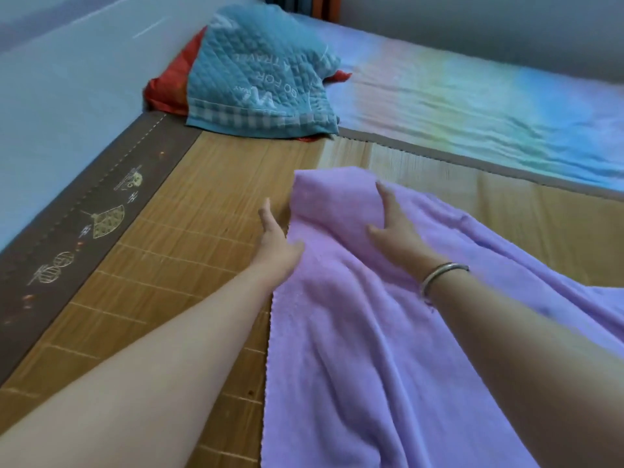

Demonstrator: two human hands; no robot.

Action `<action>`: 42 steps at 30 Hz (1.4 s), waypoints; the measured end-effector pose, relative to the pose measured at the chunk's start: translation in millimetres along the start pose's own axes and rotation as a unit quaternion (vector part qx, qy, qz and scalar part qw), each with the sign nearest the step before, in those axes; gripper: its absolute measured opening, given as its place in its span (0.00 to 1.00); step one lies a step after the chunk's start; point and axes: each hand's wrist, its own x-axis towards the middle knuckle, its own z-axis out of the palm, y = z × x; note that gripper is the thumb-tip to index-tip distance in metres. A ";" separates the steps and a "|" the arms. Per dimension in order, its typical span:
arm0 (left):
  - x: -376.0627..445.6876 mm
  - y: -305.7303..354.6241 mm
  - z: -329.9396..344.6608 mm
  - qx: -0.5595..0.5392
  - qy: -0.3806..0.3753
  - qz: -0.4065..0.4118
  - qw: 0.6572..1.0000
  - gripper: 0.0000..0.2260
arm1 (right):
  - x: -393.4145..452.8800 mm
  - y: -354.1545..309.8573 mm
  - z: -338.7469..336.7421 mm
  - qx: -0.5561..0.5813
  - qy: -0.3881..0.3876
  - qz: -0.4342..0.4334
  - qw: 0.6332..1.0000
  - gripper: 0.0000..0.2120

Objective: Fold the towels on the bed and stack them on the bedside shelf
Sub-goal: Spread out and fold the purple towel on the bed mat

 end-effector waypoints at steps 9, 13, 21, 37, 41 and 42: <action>-102.3 -95.0 7.8 0.217 0.021 -0.027 0.976 0.23 | -156.6 48.9 52.8 -0.130 0.031 -0.070 0.988 0.15; -149.3 -112.6 -2.6 0.281 -0.062 -0.076 0.955 0.22 | -208.3 55.6 77.0 -0.146 -0.025 -0.051 0.988 0.16; -191.1 -122.2 -25.8 0.151 0.008 -0.048 0.987 0.02 | -249.1 25.6 115.9 -0.179 -0.062 -0.024 0.982 0.33; -245.7 -200.9 -100.5 0.160 -0.052 -0.124 0.978 0.19 | -295.7 4.7 150.9 -0.281 -0.218 -0.090 0.930 0.45; -253.7 -204.8 -98.6 0.191 -0.044 -0.076 0.978 0.17 | -303.7 8.9 146.8 -0.281 -0.218 -0.093 0.930 0.43; -254.5 -202.8 -98.9 0.205 -0.037 -0.074 0.975 0.16 | -306.1 9.1 144.3 -0.281 -0.224 -0.092 0.929 0.42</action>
